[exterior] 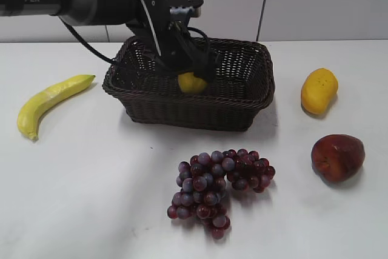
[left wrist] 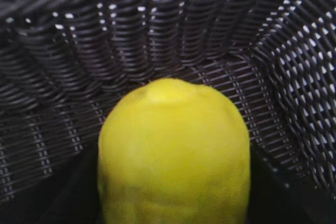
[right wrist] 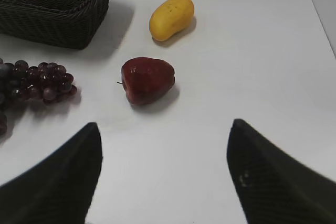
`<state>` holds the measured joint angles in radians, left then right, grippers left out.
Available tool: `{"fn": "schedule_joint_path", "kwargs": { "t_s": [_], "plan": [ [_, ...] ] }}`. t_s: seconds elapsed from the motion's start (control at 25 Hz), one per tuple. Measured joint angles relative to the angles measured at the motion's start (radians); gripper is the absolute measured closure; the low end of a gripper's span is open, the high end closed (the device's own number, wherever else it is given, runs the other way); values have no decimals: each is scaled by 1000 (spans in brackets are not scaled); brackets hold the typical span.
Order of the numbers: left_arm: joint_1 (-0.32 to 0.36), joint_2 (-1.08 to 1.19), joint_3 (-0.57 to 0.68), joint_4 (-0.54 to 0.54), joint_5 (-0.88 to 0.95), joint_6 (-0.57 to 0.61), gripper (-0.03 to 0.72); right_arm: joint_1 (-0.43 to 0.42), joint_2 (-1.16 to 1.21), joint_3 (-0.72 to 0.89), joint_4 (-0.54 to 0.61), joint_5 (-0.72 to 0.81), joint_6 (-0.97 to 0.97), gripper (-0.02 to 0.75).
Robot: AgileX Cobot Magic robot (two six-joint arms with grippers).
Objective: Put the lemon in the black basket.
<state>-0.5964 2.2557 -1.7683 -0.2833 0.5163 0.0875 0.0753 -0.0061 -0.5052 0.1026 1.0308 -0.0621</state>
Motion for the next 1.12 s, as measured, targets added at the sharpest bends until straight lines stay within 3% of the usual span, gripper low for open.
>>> {"fn": "schedule_joint_path", "kwargs": {
  "t_s": [0.12,0.28,0.6,0.88,1.12],
  "plan": [
    [0,18,0,-5,16,0,134,0,0,0,0,0,0,178],
    [2,16,-17,-13,36,0,23,0,0,0,0,0,0,178],
    [37,-61,-159,5,275,0,69,0,0,0,0,0,0,178],
    [190,-131,-254,84,642,0,102,0,0,0,0,0,0,178],
    [345,-159,-213,148,688,-3,112,0,0,0,0,0,0,178]
  ]
}}
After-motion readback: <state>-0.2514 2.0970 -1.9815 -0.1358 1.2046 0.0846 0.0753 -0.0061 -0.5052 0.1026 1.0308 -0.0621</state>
